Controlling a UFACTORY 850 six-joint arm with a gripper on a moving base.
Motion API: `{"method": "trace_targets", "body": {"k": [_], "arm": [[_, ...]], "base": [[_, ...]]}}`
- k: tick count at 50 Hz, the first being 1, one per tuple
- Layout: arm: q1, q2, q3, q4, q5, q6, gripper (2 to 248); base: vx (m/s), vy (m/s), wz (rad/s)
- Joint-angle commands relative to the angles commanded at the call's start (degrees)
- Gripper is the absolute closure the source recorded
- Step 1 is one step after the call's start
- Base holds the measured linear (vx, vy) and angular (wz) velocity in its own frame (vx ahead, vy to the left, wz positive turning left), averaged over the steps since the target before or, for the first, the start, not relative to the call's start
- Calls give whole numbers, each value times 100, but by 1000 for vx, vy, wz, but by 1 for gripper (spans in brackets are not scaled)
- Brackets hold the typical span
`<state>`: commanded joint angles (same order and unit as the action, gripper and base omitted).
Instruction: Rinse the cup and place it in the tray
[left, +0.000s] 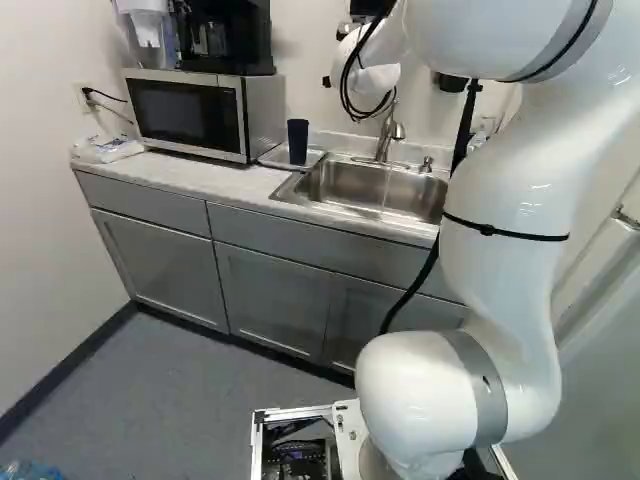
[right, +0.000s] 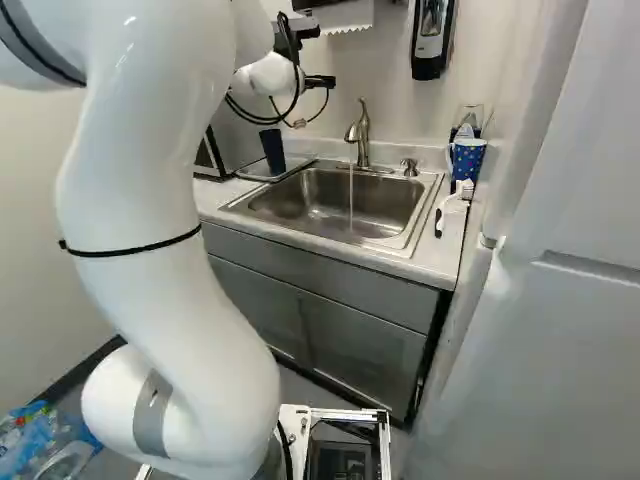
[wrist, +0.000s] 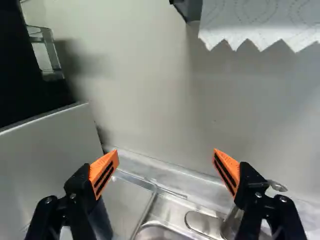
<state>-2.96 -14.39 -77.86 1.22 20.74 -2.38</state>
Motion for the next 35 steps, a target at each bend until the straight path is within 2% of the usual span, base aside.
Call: {"method": "trace_targets", "body": {"k": [35], "arm": [[-497, -92, -102, 0, 0, 0, 3]], "base": [[0, 0, 0]]}}
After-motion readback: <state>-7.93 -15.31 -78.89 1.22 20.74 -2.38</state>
